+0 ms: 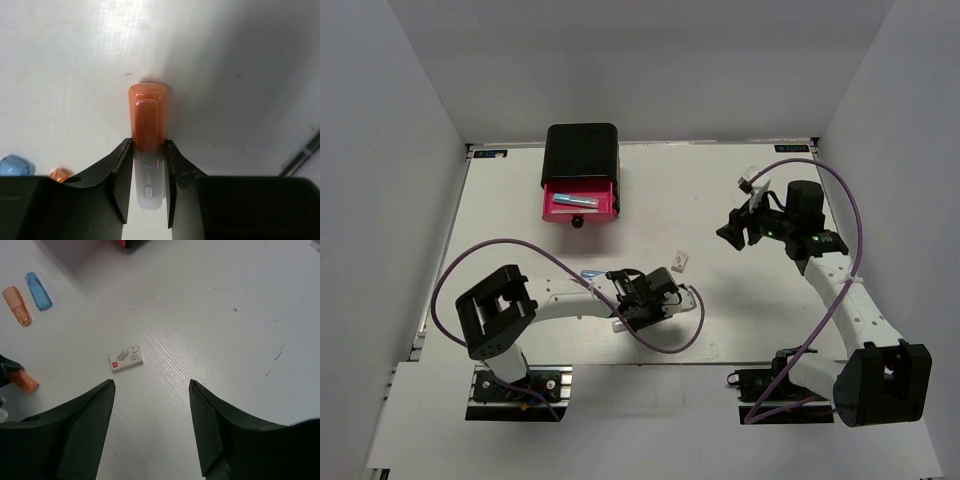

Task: Sort the stationery into containers
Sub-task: Grab a piece of stationery with the left arm, then place the stationery into the container

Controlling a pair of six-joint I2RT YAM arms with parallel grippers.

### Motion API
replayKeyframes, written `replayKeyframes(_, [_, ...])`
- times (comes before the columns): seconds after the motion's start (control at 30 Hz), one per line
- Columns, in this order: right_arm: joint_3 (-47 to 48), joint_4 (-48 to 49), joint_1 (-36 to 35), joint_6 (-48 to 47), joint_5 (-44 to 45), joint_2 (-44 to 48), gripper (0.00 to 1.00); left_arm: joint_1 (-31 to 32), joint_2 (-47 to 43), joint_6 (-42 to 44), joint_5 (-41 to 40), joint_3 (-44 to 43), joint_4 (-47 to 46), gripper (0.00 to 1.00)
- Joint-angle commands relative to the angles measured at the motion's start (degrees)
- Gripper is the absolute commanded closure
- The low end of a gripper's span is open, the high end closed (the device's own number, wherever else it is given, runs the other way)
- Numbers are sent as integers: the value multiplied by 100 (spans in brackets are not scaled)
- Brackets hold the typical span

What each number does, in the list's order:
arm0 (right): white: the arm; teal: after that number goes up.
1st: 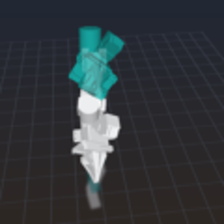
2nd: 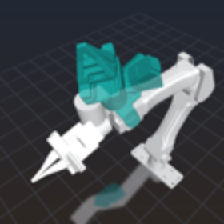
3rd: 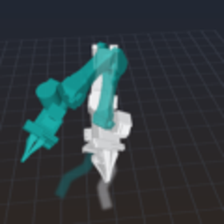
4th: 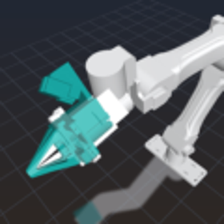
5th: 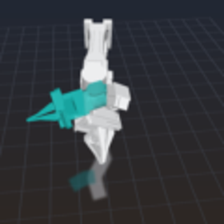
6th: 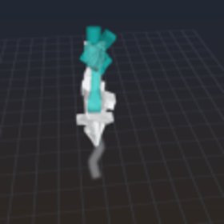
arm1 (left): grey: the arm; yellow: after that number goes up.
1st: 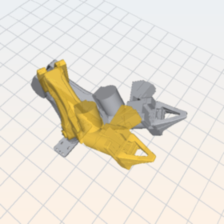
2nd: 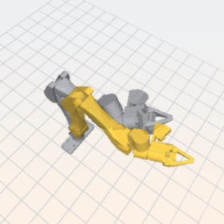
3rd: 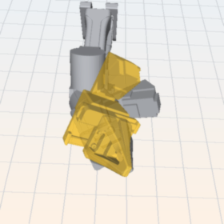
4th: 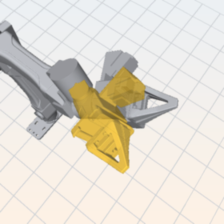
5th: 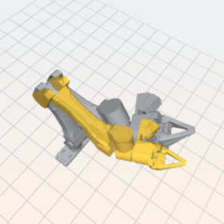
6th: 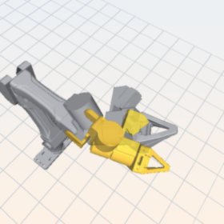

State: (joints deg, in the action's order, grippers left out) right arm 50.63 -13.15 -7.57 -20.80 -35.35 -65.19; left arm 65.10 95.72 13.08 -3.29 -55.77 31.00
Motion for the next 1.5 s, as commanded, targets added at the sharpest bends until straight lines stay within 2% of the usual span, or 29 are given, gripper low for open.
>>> replayKeyframes(0.0, [-88,207,63,14,-33,147,32,-172,-571,-656,-768,-249,-367,78])
replayKeyframes(0.03, [-115,207,63,32,-33,147,30,-278,-642,-962,-848,-381,-445,78])
replayKeyframes(0.07, [-150,216,63,14,-50,155,28,-340,-703,-1061,-927,-643,-446,83])
replayKeyframes(0.13, [-168,216,63,14,-94,155,28,-506,-975,-1211,-1182,-847,-560,85])
replayKeyframes(0.17, [-220,216,63,-3,-138,156,30,-585,-1090,-1264,-1261,-979,-682,85])
replayKeyframes(0.2, [-238,233,54,-21,-156,164,32,-665,-1213,-1264,-1392,-1041,-736,91])
replayKeyframes(0.23, [-238,234,54,-64,-226,182,36,-848,-1327,-1264,-1394,-1111,-736,91])
replayKeyframes(0.27, [-281,242,54,-91,-244,173,39,-954,-1520,-1047,-1254,-1294,-736,93])
replayKeyframes(0.37, [-317,286,63,-144,-332,156,47,-1411,-1653,-502,-964,-1752,-552,86])
replayKeyframes(0.43, [-361,321,72,-170,-393,138,52,-1640,-1653,-194,-902,-1911,-472,86])
replayKeyframes(0.5, [-379,357,63,-179,-446,138,53,-1974,-1653,271,-832,-2078,-377,86])
replayKeyframes(0.63, [-405,383,63,-241,-481,182,53,-2554,-1416,818,-831,-2631,-95,89])
replayKeyframes(0.8, [-449,427,72,-214,-481,252,55,-3186,-1109,1441,-770,-2773,-147,89])
replayKeyframes(1.1, [-537,366,98,-355,-437,401,52,-3583,-793,2023,-489,-2606,-305,88])
replayKeyframes(1.2, [-546,339,115,-372,-437,410,48,-3636,-652,2023,-488,-2606,-367,86])
replayKeyframes(1.33, [-537,383,116,-364,-420,393,42,-3689,-651,1970,-620,-2281,-489,78])
replayKeyframes(1.43, [-563,374,124,-372,-455,375,41,-3689,-704,1900,-770,-2202,-551,69])
replayKeyframes(1.47, [-546,383,125,-381,-455,358,41,-3689,-704,1900,-892,-2202,-552,59])
